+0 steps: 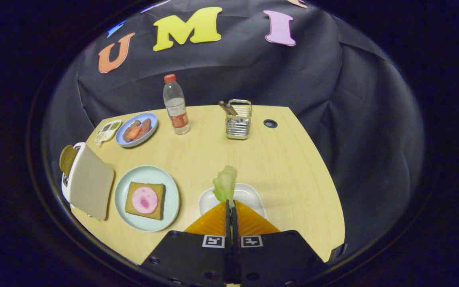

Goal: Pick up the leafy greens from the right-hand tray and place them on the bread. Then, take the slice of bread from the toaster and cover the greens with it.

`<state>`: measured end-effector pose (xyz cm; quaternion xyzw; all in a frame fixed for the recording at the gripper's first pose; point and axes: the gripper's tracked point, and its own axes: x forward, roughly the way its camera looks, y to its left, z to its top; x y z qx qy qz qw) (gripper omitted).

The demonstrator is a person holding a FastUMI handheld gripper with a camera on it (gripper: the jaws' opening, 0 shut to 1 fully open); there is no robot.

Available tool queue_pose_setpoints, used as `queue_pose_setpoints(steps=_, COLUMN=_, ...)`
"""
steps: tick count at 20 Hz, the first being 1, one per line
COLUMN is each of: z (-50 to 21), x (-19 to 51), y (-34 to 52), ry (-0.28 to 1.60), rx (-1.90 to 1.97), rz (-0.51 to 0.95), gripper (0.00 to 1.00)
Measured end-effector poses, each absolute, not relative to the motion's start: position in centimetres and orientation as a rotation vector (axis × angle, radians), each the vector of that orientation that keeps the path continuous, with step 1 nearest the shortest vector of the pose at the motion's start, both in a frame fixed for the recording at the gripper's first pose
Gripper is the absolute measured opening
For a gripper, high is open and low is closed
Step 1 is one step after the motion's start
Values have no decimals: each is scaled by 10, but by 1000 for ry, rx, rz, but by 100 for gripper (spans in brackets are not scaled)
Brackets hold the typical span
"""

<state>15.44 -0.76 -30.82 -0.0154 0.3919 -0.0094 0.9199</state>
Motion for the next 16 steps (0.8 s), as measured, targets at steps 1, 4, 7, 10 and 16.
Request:
queue_pose_setpoints(steps=1, z=-302, x=150, y=4, ry=803, rx=-39, rz=-19, gripper=0)
queue_pose_setpoints(steps=4, z=-287, x=143, y=46, ry=785, rx=-52, rz=-2, gripper=0)
queue_pose_setpoints(steps=7, z=-281, x=136, y=96, ry=784, rx=-47, rz=38, gripper=0)
queue_pose_setpoints(steps=10, z=-282, x=134, y=152, ry=792, rx=-53, rz=99, gripper=0)
queue_pose_setpoints(steps=16, z=-294, x=138, y=236, ry=830, rx=-36, rz=208, gripper=0)
